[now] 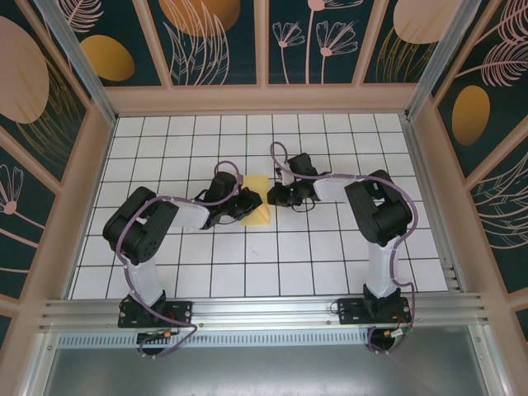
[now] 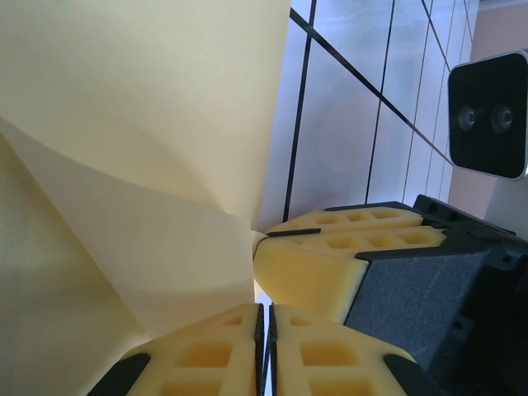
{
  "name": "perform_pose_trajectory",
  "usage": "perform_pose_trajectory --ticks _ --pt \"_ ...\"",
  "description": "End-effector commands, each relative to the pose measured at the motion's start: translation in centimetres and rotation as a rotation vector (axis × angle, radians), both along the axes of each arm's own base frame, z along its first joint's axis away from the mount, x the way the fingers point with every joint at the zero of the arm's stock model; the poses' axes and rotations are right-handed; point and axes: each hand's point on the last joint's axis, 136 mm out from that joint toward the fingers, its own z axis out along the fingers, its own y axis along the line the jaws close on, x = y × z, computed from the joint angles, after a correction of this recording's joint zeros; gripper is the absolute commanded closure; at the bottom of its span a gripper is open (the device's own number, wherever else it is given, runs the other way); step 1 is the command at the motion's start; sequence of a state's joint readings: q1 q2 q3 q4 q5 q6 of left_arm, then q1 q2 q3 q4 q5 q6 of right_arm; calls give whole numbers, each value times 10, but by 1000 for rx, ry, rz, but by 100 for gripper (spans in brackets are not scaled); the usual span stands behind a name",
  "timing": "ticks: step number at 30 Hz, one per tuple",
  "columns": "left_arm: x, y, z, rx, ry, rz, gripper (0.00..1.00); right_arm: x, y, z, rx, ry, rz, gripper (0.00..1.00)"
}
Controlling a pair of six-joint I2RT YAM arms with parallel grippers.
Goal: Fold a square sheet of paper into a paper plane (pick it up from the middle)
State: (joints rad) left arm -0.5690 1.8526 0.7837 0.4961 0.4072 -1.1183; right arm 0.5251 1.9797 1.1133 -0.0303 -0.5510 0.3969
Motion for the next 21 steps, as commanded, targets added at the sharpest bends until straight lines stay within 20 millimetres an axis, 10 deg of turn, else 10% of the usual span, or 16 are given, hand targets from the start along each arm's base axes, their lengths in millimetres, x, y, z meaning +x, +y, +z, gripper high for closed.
perform_pose_trajectory --ticks 1,21 --pt "1 -1 -3 19 -8 -10 88 3 10 4 20 -20 40 92" --pt "-2 3 -11 45 10 -1 88 7 11 -1 8 -12 38 92"
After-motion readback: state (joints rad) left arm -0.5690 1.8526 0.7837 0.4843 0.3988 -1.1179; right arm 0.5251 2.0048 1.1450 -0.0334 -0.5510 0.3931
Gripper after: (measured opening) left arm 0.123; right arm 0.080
